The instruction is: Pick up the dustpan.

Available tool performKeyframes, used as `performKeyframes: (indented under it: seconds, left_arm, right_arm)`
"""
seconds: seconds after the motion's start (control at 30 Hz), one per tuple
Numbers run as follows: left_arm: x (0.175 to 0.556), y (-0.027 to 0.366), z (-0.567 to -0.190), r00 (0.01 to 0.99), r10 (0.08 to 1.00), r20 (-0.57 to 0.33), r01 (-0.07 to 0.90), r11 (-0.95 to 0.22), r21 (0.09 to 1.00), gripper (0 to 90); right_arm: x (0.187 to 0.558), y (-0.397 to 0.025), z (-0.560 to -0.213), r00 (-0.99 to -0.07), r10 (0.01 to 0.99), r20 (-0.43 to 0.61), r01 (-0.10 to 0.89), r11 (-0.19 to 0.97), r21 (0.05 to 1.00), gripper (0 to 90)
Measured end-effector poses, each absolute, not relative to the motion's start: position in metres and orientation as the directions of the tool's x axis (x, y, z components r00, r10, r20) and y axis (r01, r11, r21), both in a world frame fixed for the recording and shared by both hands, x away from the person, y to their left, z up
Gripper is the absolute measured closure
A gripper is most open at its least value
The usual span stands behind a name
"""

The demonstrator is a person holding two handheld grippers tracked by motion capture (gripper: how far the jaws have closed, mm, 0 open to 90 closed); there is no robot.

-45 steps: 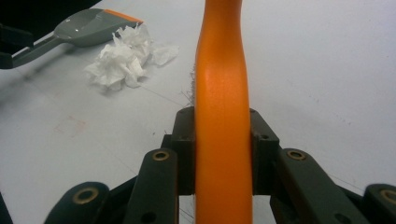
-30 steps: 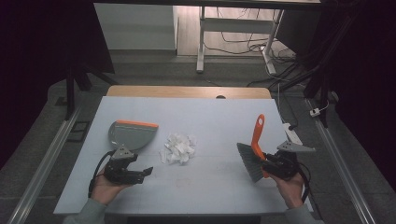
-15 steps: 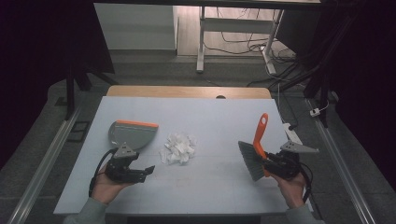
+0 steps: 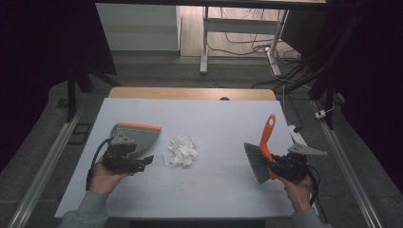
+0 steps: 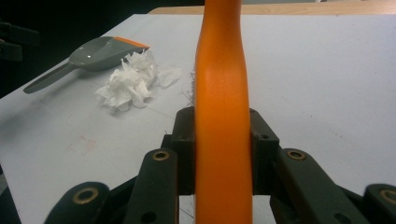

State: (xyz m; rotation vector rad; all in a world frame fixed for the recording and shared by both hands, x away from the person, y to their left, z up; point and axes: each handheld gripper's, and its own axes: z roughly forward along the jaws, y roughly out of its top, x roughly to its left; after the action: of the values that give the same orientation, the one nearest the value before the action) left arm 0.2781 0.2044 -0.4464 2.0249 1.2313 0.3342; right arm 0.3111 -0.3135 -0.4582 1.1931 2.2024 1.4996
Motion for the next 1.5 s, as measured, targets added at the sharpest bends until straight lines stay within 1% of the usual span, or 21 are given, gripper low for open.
performKeyframes:
  seconds: [0.13, 0.27, 0.5, 0.6, 0.9, 1.07, 1.17, 1.37, 1.4, 1.43, 1.5]
  left_arm:
    - [0.285, 0.206, -0.446, 0.508, 0.846, -0.162, 0.661, -0.263, 0.703, 20.7]
    - [0.285, 0.205, -0.446, 0.529, 0.839, -0.126, 0.658, -0.311, 0.686, 20.6]
    - [0.286, 0.220, -0.447, 0.484, 0.870, -0.095, 0.671, -0.299, 0.678, 20.5]
    - [0.287, 0.224, -0.447, 0.470, 0.878, -0.095, 0.677, -0.289, 0.677, 20.3]
    - [0.290, 0.246, -0.453, 0.405, 0.911, -0.070, 0.714, -0.268, 0.647, 19.9]
    - [0.295, 0.254, -0.463, 0.372, 0.925, -0.081, 0.755, -0.251, 0.606, 19.8]
    - [0.297, 0.255, -0.469, 0.349, 0.934, -0.071, 0.781, -0.248, 0.574, 19.7]
    - [0.303, 0.255, -0.479, 0.335, 0.939, -0.073, 0.813, -0.249, 0.526, 17.7]
    - [0.304, 0.256, -0.481, 0.331, 0.940, -0.081, 0.820, -0.244, 0.518, 17.6]
    - [0.306, 0.258, -0.487, 0.322, 0.941, -0.107, 0.834, -0.229, 0.502, 17.4]
    - [0.307, 0.258, -0.489, 0.319, 0.941, -0.114, 0.837, -0.223, 0.499, 17.2]
  right_arm:
    - [0.311, -0.313, -0.457, -0.652, 0.724, 0.227, 0.484, 0.166, 0.859, 70.1]
    - [0.311, -0.315, -0.457, -0.648, 0.726, 0.229, 0.485, 0.162, 0.859, 70.1]
    - [0.310, -0.311, -0.456, -0.657, 0.720, 0.223, 0.481, 0.172, 0.860, 70.1]
    - [0.310, -0.310, -0.457, -0.658, 0.719, 0.223, 0.483, 0.176, 0.858, 70.1]
    - [0.310, -0.311, -0.457, -0.650, 0.727, 0.221, 0.488, 0.177, 0.855, 70.1]
    - [0.310, -0.310, -0.459, -0.647, 0.732, 0.213, 0.491, 0.187, 0.851, 70.1]
    - [0.310, -0.309, -0.460, -0.647, 0.733, 0.210, 0.491, 0.189, 0.851, 70.1]
    - [0.310, -0.309, -0.461, -0.642, 0.737, 0.212, 0.500, 0.192, 0.844, 70.1]
    - [0.310, -0.309, -0.462, -0.641, 0.737, 0.213, 0.502, 0.193, 0.843, 70.1]
    - [0.310, -0.309, -0.462, -0.643, 0.736, 0.211, 0.500, 0.196, 0.843, 70.1]
    - [0.310, -0.309, -0.462, -0.643, 0.736, 0.211, 0.501, 0.195, 0.843, 70.1]
